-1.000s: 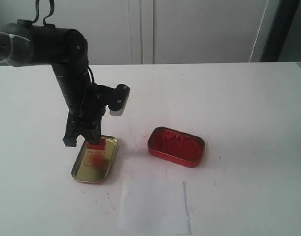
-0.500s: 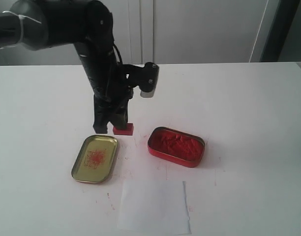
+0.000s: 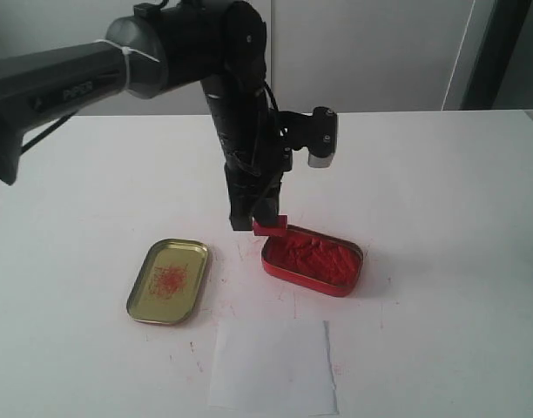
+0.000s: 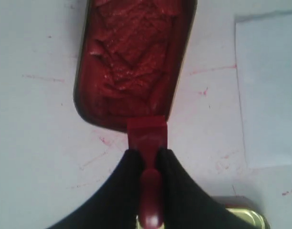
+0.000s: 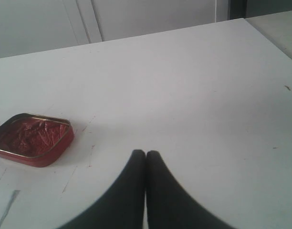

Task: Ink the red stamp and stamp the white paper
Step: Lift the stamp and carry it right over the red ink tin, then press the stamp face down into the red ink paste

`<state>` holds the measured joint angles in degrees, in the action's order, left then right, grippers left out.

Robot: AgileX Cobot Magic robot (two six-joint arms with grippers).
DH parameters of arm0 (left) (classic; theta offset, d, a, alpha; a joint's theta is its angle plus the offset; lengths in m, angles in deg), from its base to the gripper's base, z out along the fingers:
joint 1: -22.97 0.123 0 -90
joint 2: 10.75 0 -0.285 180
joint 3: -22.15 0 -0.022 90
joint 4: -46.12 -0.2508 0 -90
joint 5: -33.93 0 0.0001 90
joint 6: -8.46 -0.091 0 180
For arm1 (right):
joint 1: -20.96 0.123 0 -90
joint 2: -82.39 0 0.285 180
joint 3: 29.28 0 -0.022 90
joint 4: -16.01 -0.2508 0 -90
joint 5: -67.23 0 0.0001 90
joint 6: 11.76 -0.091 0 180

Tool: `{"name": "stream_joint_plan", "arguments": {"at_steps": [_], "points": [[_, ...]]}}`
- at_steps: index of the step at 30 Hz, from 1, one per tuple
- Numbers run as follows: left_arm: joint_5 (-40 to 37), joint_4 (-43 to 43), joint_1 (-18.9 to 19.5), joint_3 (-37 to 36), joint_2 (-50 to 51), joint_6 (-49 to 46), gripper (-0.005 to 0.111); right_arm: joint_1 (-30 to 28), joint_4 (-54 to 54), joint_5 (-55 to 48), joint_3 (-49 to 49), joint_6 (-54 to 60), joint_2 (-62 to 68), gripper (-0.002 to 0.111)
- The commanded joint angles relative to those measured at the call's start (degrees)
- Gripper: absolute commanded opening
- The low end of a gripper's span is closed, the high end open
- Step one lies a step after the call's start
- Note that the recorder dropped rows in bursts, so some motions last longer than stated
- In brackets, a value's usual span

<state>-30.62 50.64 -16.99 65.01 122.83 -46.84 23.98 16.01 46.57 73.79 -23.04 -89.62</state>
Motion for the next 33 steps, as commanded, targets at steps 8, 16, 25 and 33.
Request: {"name": "stream_joint_plan", "arguments": {"at_steps": [8,16,25,33], "points": [[-3.0,4.4,-1.3,8.3,7.1,0.5,0.000,-0.1,0.0,0.6,-0.3,0.0,-0.2,0.000],[-1.8,1.2,-3.1,8.5,9.9,1.5,0.000,-0.1,0.0,0.6,-0.3,0.0,-0.2,0.000],[2.9,1.2,-3.1,8.5,10.9,1.6,0.000,-0.1,0.0,0.6,-0.3,0.0,-0.2,0.000],[2.9,2.1,-3.1,8.5,13.7,1.6,0.000,-0.1,0.0,0.6,-0.3,0.0,-0.2,0.000]]}}
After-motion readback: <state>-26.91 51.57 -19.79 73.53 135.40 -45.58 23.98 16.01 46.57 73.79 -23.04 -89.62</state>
